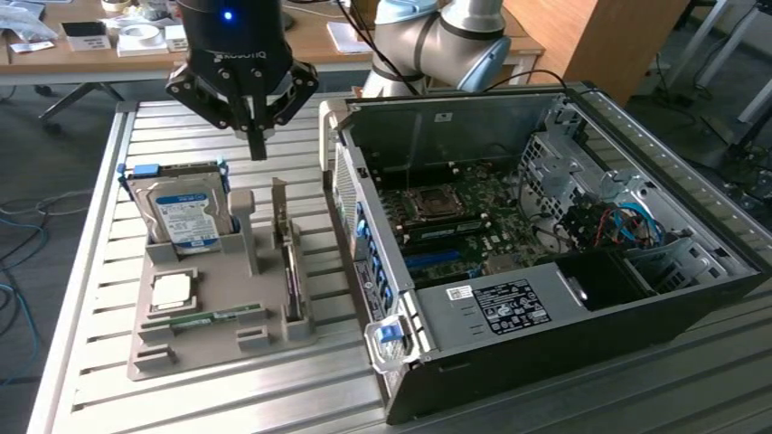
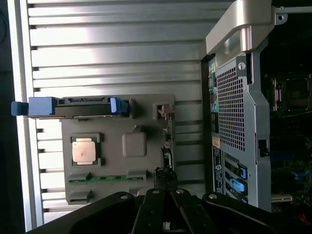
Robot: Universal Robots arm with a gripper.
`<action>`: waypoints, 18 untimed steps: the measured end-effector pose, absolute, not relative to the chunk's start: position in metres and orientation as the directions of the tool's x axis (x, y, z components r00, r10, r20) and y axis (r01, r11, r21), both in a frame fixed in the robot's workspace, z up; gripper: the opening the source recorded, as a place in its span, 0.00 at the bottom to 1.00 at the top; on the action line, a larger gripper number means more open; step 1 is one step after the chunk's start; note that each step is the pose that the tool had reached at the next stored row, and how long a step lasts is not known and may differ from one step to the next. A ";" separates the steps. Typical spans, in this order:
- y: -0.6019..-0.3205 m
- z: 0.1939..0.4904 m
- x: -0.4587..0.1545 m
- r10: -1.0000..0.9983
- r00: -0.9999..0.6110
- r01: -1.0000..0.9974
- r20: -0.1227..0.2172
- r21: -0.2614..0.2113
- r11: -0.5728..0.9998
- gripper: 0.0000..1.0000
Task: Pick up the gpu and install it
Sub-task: 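Reach for the gpu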
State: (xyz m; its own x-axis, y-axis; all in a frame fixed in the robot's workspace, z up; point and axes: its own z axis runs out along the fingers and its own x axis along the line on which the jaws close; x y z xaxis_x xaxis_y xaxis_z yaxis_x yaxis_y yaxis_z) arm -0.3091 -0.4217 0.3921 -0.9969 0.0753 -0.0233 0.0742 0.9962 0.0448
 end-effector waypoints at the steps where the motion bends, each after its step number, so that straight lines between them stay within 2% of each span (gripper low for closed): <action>1: -0.422 0.392 -0.309 0.075 -0.997 0.074 -0.023 0.045 0.996 0.11; 18: -0.432 0.392 -0.309 0.075 -0.997 0.074 -0.023 0.045 0.996 0.11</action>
